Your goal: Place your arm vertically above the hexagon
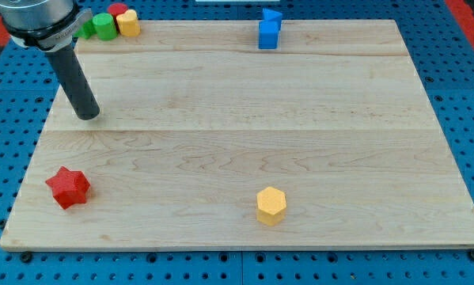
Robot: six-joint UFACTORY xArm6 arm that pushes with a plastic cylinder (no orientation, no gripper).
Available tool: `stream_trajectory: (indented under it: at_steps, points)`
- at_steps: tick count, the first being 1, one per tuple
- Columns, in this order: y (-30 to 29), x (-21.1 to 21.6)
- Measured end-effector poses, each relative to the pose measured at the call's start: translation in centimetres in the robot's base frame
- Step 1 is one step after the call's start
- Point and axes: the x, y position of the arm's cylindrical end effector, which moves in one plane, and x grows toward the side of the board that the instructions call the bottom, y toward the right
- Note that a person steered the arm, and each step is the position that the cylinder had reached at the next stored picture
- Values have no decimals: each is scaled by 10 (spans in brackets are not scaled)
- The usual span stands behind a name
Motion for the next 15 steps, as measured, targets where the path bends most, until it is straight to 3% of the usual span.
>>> stream_trajectory:
  at_steps: [3,4,5,6,7,8,9,10,11,15]
  points:
    - [-25,-8]
    - [-75,-23]
    - [-35,-42]
    - [-79,-101]
    - [-80,-104]
    - [-51,-104]
    - [51,-109]
    - [103,-146]
    - [105,-174]
    - [160,-164]
